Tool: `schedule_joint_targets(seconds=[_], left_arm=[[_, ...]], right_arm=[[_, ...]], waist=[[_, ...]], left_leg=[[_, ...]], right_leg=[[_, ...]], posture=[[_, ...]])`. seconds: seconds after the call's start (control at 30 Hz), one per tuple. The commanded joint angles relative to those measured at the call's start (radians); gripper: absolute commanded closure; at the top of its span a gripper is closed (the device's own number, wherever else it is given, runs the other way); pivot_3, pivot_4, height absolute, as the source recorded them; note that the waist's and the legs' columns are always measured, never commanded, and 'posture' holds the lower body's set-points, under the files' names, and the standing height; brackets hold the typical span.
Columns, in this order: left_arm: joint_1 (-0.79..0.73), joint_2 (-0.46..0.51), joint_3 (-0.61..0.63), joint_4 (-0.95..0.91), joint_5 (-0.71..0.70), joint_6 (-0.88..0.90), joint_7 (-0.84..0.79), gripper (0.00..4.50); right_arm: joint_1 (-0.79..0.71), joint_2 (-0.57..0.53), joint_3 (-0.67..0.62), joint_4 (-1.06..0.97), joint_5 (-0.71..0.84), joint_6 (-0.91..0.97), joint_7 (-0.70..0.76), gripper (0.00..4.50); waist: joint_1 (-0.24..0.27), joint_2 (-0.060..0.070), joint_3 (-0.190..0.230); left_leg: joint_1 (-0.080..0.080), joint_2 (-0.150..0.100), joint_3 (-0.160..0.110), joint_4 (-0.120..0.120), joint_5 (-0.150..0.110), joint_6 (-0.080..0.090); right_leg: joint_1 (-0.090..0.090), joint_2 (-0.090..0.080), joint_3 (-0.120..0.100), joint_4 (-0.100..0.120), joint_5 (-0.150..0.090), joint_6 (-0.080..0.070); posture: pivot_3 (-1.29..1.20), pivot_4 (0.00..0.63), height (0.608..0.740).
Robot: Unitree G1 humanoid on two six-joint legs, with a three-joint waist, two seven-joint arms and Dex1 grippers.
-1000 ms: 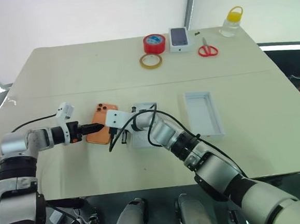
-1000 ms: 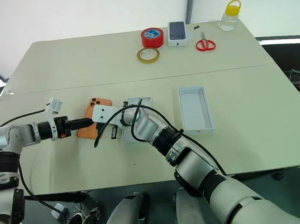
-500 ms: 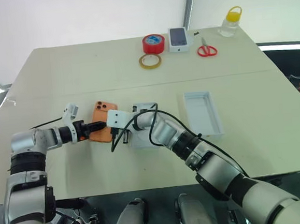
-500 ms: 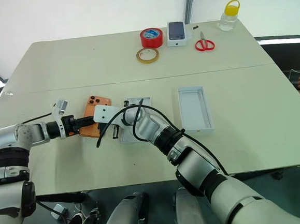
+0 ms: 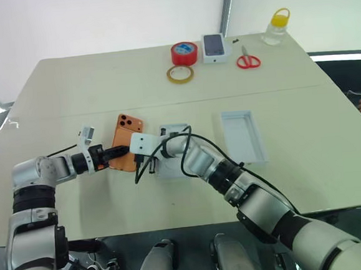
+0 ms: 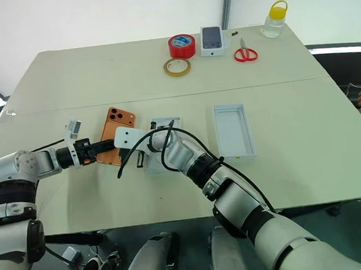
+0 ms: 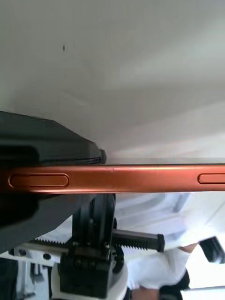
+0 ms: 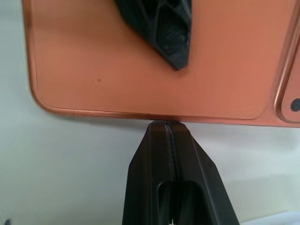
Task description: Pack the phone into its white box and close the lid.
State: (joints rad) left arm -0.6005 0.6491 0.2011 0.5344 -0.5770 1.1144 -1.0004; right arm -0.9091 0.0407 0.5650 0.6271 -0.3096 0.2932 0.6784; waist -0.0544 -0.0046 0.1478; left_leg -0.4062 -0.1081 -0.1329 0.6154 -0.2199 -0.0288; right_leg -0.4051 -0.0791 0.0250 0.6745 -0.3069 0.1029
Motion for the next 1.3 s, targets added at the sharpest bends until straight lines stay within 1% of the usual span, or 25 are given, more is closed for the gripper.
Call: schedule_joint_targets(seconds=[0.03,0.17,0.3,0.4,0.43,0.5,0.57,0.6,0.63,0.67,0.7,0.73,0.8,0.87,0.93,1.0,1.07,1.17,1.3], left_arm=[[0.037,0.005,0.003,-0.009,-0.006,0.038,0.016,4.49],[0.045,0.001,0.058,-0.01,-0.048,0.081,0.026,4.49],[0.053,-0.008,0.166,0.013,-0.108,0.12,0.057,4.49],[0.063,-0.009,0.241,-0.016,-0.153,0.131,0.074,4.49],[0.064,-0.012,0.267,-0.021,-0.162,0.126,0.091,4.49],[0.066,-0.032,0.319,-0.049,-0.18,0.11,0.145,4.49],[0.065,-0.056,0.373,-0.091,-0.222,0.161,0.202,4.5],[0.069,-0.07,0.395,-0.126,-0.239,0.182,0.233,4.5],[0.075,-0.091,0.423,-0.172,-0.261,0.204,0.273,4.5],[0.074,-0.113,0.46,-0.207,-0.29,0.239,0.315,4.5],[0.073,-0.139,0.5,-0.245,-0.322,0.275,0.357,4.5],[0.074,-0.161,0.529,-0.279,-0.346,0.3,0.392,4.5],[0.07,-0.209,0.567,-0.34,-0.379,0.337,0.462,4.5],[0.07,-0.245,0.577,-0.394,-0.4,0.349,0.511,4.5],[0.067,-0.269,0.584,-0.42,-0.417,0.355,0.549,4.5],[0.069,-0.28,0.58,-0.44,-0.437,0.353,0.565,4.5],[0.069,-0.29,0.574,-0.461,-0.452,0.342,0.586,4.5],[0.073,-0.298,0.581,-0.472,-0.473,0.334,0.612,4.5],[0.095,-0.308,0.567,-0.487,-0.502,0.339,0.63,4.5]], right_arm=[[0.019,-0.012,-0.032,-0.074,0.027,-0.013,0.024,4.5],[0.052,-0.019,-0.072,-0.155,0.066,-0.042,0.023,4.5],[0.073,-0.015,-0.146,-0.244,0.135,-0.026,0.021,4.5],[0.073,-0.009,-0.215,-0.306,0.21,0.001,0.032,4.5],[0.075,-0.012,-0.233,-0.331,0.235,0.011,0.041,4.5],[0.095,-0.05,-0.237,-0.384,0.279,0.036,0.117,4.5],[0.129,-0.103,-0.25,-0.444,0.319,0.069,0.173,3.96],[0.153,-0.137,-0.246,-0.48,0.328,0.057,0.198,3.6],[0.186,-0.178,-0.243,-0.527,0.342,0.06,0.23,3.18],[0.218,-0.223,-0.227,-0.575,0.344,0.041,0.267,2.61],[0.254,-0.266,-0.216,-0.623,0.344,-0.018,0.296,2.06],[0.281,-0.297,-0.21,-0.659,0.349,-0.053,0.318,1.6],[0.344,-0.361,-0.209,-0.728,0.395,-0.073,0.388,1.6],[0.378,-0.387,-0.221,-0.752,0.418,-0.098,0.402,1.6],[0.399,-0.421,-0.194,-0.733,0.377,-0.143,0.405,1.6],[0.428,-0.459,-0.155,-0.711,0.33,-0.226,0.42,1.6],[0.446,-0.468,-0.141,-0.685,0.32,-0.254,0.415,1.6],[0.448,-0.452,-0.144,-0.677,0.329,-0.252,0.397,1.6],[0.442,-0.455,-0.117,-0.631,0.263,-0.306,0.37,1.6]], waist=[[-0.005,0.0,0.0],[-0.015,0.0,0.0],[-0.018,-0.001,0.0],[-0.018,-0.002,0.001],[-0.017,-0.003,0.002],[-0.015,-0.004,0.002],[-0.012,-0.004,0.002],[-0.009,-0.005,0.002],[-0.006,-0.005,0.002],[-0.001,-0.005,0.002],[0.004,-0.005,0.002],[0.008,-0.006,0.002],[0.008,-0.006,0.002],[0.004,-0.007,0.003],[0.003,-0.007,0.003],[0.007,-0.008,0.003],[0.01,-0.009,0.004],[0.012,-0.01,0.004],[0.012,-0.01,0.004]], left_leg=[[0.0,0.0,0.0,0.0,0.0,0.0],[-0.001,0.0,0.0,0.0,0.0,0.0],[-0.002,0.0,0.0,0.0,0.0,0.0],[-0.003,0.001,0.0,0.0,0.0,0.0],[-0.003,0.001,0.0,0.0,0.0,0.0],[-0.003,0.001,0.0,0.0,0.0,0.0],[-0.003,0.001,0.0,0.0,-0.001,0.001],[-0.003,0.0,0.0,0.0,-0.001,0.002],[-0.003,0.0,0.0,0.001,-0.001,0.002],[-0.003,0.0,0.0,0.001,-0.001,0.003],[-0.003,0.0,0.0,0.001,-0.002,0.003],[-0.003,0.0,0.0,0.001,-0.002,0.003],[-0.004,0.0,0.0,0.001,-0.002,0.004],[-0.004,0.001,0.0,0.001,-0.002,0.004],[-0.004,0.001,0.001,0.001,-0.002,0.003],[-0.004,0.001,0.001,0.001,-0.002,0.003],[-0.004,0.001,0.001,0.001,-0.001,0.002],[-0.004,0.001,0.001,0.001,0.0,-0.001],[-0.004,0.001,0.001,0.001,0.0,-0.001]], right_leg=[[0.0,0.0,0.0,0.0,0.0,0.0],[0.0,0.0,0.0,0.0,0.0,0.0],[0.0,0.0,0.0,0.003,0.0,0.0],[-0.002,0.0,0.0,0.005,0.0,0.0],[-0.002,0.0,0.0,0.005,0.0,0.0],[-0.002,0.0,0.0,0.005,0.0,0.0],[-0.002,0.0,0.0,0.005,0.0,0.0],[-0.002,0.0,0.0,0.004,0.0,0.0],[-0.002,0.0,0.0,0.003,0.0,0.0],[-0.002,0.0,0.0,0.002,0.0,0.0],[-0.001,-0.001,0.0,0.0,0.0,0.0],[-0.001,-0.001,0.0,-0.001,0.0,0.0],[0.001,-0.001,0.0,-0.001,0.0,0.0],[0.001,0.0,0.0,0.0,0.0,0.0],[0.001,0.0,0.0,0.0,0.0,0.0],[0.001,0.0,0.0,0.001,0.0,0.0],[0.001,0.0,0.0,0.0,0.0,0.0],[0.002,0.0,0.0,-0.001,0.0,0.0],[0.002,0.0,0.0,-0.001,0.0,0.0]], posture=[[0.0,0.15,0.74],[0.0,0.15,0.74],[0.0,0.15,0.74],[0.0,0.15,0.74],[0.0,0.15,0.74],[0.0,0.15,0.74],[0.0,0.15,0.74],[0.0,0.15,0.74],[0.0,0.15,0.74],[0.0,0.15,0.74],[0.0,0.15,0.74],[0.0,0.15,0.74],[0.0,0.15,0.74],[0.0,0.15,0.74],[0.0,0.15,0.74],[0.0,0.15,0.74],[0.0,0.15,0.74],[0.0,0.15,0.74],[0.0,0.15,0.74]])
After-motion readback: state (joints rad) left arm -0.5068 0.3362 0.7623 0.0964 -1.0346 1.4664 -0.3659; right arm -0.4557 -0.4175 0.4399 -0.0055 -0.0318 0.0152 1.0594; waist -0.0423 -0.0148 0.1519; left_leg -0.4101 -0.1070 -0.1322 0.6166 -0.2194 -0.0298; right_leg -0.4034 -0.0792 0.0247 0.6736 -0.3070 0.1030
